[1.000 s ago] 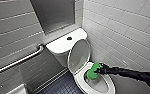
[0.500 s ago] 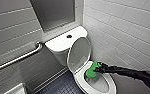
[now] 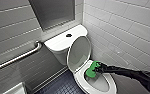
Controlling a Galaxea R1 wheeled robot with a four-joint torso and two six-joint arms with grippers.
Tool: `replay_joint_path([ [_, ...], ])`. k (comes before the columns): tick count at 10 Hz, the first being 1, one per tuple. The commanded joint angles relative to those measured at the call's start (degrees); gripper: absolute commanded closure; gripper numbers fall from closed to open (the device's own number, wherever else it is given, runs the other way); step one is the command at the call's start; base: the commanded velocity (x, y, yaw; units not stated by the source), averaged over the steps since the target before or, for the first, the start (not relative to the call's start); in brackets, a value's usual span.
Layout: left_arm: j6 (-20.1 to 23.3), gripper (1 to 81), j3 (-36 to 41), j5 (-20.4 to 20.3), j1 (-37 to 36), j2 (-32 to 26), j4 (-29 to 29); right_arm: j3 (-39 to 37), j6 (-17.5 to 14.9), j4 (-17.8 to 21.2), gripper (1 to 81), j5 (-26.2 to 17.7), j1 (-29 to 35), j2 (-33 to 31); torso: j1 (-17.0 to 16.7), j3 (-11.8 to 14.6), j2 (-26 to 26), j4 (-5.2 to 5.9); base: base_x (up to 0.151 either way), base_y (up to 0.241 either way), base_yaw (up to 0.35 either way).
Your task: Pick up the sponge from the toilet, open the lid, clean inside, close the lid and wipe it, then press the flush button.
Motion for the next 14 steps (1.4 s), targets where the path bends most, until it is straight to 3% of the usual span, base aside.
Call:
replay_joint_path([
  [1,0.6,1.0,1.0,4.7,1.8,0.2,0.1,-4.8,0.2,1.0,81.1,-0.6,9.5,2.0,0.0,0.0,0.0,0.0,0.0,0.0,0.0],
  [4,0.6,1.0,0.9,4.7,1.8,0.6,0.2,-2.6,0.6,1.3,81.1,0.5,5.2,-1.1,0.0,0.0,0.0,0.0,0.0,0.0,0.0],
  [7,0.6,1.0,1.0,4.7,1.6,1.0,1.1,8.6,2.9,1.3,81.1,3.0,3.8,-9.1,0.0,0.0,0.0,0.0,0.0,0.0,0.0],
  [14,0.6,1.0,0.9,4.7,1.6,2.6,2.7,20.2,4.7,2.3,81.1,11.0,-6.8,-21.5,0.0,0.0,0.0,0.0,0.0,0.0,0.0],
])
